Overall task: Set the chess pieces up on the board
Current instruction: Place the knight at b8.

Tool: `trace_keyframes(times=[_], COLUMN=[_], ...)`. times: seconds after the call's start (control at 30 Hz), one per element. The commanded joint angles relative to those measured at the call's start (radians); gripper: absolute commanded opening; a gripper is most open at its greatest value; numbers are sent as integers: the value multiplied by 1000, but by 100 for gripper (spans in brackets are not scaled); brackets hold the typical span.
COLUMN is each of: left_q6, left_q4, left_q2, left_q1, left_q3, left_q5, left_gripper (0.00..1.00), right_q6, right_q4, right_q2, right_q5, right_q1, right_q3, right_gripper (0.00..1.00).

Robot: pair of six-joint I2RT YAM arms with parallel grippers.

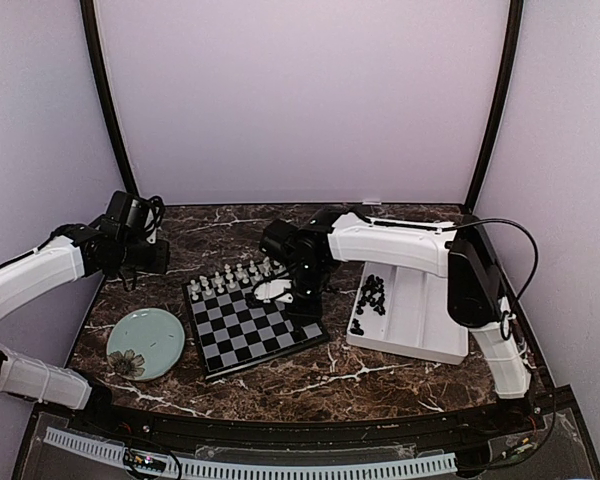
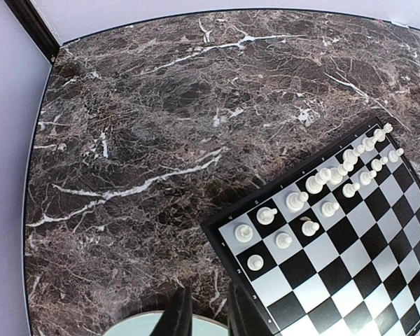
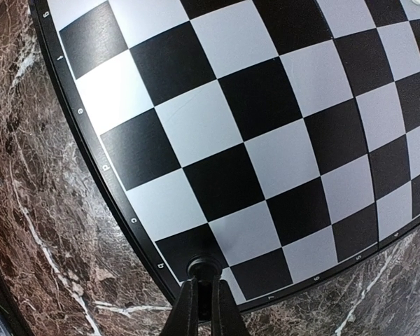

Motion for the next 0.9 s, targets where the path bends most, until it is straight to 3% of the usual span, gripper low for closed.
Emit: trace_keyframes(times=[0.0, 0.73, 0.87], left_q6=[11, 10, 11], left_q4=[3, -2, -4], left_q2=[-18, -4, 0], left_q1=[6, 6, 6], left_q3=[1, 1, 2], left_q5=[14, 22, 26], left_gripper=[19, 19, 19], right_q6=[12, 1, 1], right_q4=[-14, 1, 5], right_q2=[13, 18, 16], right_q5=[-5, -2, 2], right_q1=[16, 22, 22], right_q3=[12, -28, -30], right_gripper=[0, 2, 7])
